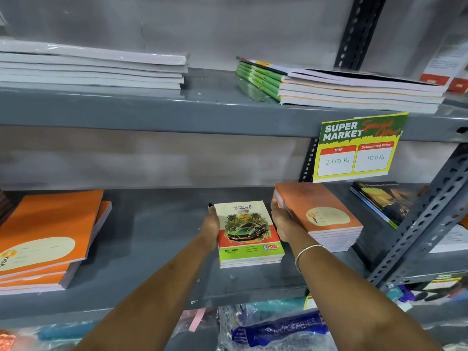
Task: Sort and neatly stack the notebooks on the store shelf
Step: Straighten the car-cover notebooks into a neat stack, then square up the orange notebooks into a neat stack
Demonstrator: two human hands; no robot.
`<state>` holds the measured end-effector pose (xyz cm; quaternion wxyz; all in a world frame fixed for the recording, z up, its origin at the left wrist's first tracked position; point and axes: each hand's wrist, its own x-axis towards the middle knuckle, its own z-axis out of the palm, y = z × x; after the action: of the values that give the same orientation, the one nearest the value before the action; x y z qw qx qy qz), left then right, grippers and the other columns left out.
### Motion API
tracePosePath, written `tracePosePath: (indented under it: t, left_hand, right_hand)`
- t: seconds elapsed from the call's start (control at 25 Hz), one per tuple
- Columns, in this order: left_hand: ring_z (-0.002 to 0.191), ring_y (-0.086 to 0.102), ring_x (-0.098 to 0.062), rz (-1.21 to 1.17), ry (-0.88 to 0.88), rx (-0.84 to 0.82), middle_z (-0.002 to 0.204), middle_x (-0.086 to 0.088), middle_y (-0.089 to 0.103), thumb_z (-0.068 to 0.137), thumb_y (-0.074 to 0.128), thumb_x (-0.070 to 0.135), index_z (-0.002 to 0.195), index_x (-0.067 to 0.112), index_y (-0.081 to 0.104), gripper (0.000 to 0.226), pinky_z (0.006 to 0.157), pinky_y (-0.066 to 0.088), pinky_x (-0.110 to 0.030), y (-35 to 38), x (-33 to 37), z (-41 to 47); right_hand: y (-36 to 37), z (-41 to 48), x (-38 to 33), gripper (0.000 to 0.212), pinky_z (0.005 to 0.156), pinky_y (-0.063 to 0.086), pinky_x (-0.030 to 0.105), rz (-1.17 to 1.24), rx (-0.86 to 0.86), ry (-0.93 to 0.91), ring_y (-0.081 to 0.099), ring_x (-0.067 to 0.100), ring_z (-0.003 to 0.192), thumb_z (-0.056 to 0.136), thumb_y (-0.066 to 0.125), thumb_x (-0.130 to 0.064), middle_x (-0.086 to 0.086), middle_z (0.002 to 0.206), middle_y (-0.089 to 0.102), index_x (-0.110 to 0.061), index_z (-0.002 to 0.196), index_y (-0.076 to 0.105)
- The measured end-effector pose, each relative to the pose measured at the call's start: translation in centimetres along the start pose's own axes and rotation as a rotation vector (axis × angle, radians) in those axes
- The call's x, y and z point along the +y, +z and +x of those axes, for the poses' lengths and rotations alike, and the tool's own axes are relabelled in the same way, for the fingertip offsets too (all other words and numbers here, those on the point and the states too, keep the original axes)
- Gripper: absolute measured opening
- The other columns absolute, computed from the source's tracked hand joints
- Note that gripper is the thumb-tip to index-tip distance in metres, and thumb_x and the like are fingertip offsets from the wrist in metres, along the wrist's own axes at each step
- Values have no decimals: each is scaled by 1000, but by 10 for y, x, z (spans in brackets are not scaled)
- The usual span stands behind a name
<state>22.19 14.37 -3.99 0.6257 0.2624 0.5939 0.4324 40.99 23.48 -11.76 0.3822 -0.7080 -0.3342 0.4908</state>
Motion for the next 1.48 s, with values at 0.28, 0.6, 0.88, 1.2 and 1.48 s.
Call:
tracePosePath:
  t: [0.28,0.6,0.88,1.2,1.48]
  left_hand:
    - [23,55,-12,-144,54,38,68,-10,52,101,20,39,133,-6,47,61,22,37,-13,9,-12,-4]
    - [24,58,-12,-217,15,20,45,-8,65,100,24,43,130,-4,49,61,28,47,-20,4,-21,2]
    - [27,61,-14,-232,21,25,47,-6,67,98,24,46,109,5,55,52,36,52,-26,3,-22,4]
    - [45,65,-20,-121,62,27,96,-21,67,100,20,44,134,-5,45,65,47,52,-26,0,-11,-6]
    - [124,52,-34,347,580,467,132,-21,57,100,28,34,127,1,53,50,100,38,-37,-95,47,-19]
  right_hand:
    - [-5,-48,-12,95,118,24,39,20,-19,53,33,24,140,69,45,-84,-4,150,35,-27,143,33]
    - [-13,117,69,118,85,52,48,0,28,123,70,26,98,14,49,-99,-3,112,70,-43,118,52]
    - [-13,-52,-3,65,100,47,47,43,-162,70,64,29,104,79,29,-80,6,100,70,-24,97,58]
    - [-5,-72,-26,91,117,26,45,-238,-91,-74,33,29,140,77,30,-82,8,151,36,-22,145,30]
    - [66,-102,-79,66,115,25,41,-531,21,-445,28,33,141,100,27,-46,22,151,29,3,143,29]
